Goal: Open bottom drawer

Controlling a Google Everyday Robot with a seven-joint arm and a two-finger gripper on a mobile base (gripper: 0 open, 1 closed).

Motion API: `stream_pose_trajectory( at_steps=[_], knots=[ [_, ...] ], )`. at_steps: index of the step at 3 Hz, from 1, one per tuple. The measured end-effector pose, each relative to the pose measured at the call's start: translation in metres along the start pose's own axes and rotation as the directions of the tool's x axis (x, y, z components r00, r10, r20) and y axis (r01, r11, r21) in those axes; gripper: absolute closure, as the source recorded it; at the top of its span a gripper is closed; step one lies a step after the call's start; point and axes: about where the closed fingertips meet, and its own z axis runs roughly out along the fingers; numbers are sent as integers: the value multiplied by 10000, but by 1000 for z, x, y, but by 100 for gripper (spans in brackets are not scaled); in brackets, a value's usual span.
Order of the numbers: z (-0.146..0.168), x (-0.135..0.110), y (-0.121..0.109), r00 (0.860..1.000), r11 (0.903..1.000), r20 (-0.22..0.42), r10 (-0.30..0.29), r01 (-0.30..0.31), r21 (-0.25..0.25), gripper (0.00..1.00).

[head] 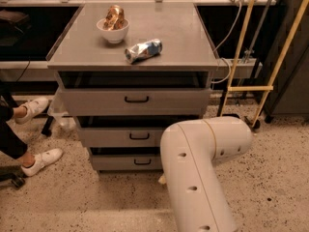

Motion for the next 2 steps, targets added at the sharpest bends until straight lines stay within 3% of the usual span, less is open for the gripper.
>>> stream_pose_trajectory(
  at_steps=[1,2],
  knots=[
    [24,-1,6,10000,9994,-25,-37,36,-337,0],
    [68,-13,26,9998,9954,135,-175,187,-942,0]
  ],
)
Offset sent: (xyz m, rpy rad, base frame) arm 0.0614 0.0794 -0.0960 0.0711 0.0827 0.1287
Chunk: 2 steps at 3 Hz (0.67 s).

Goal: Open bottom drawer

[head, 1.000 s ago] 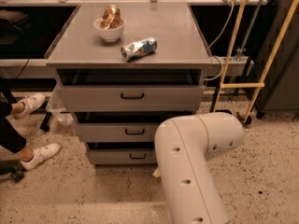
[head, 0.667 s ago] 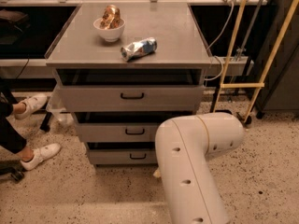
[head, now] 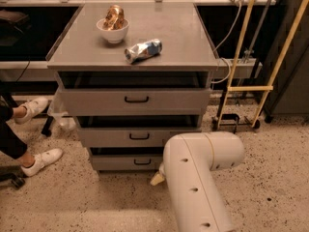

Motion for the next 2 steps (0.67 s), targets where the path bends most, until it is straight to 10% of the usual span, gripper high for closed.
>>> stream_pose_trajectory(
  at_steps=[2],
  knots=[
    [6,-15,-17,9998,9997,196,-101,96,214,0]
  ],
)
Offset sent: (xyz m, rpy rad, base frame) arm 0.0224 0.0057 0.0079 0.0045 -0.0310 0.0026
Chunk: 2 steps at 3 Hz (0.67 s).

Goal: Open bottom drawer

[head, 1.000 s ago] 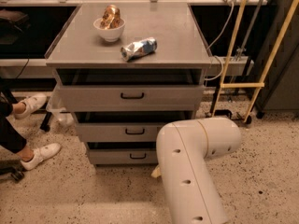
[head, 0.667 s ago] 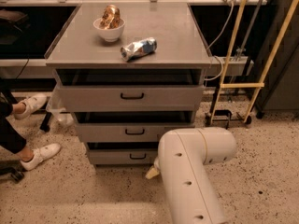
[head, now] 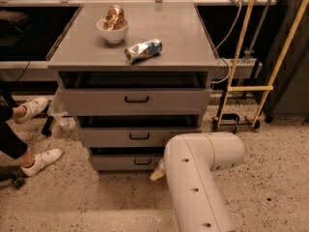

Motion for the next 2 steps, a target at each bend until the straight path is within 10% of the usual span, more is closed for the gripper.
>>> stream_pose_trajectory(
  at_steps=[2],
  knots=[
    [29,20,20,9990,9967,-452,-25,-12,-815,0]
  ],
)
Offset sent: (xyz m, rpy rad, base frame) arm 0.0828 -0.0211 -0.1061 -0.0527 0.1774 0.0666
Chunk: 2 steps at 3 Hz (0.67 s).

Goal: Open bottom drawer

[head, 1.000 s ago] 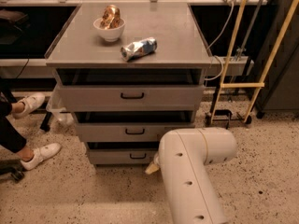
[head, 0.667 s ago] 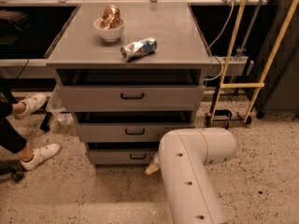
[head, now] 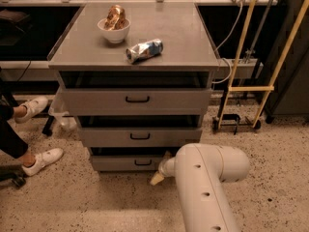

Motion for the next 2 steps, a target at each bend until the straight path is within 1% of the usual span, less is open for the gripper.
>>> stream_pose_trajectory(
  at_steps=[2],
  knots=[
    [2,-2,-3,10000,10000,-24,-27,27,12,0]
  ],
)
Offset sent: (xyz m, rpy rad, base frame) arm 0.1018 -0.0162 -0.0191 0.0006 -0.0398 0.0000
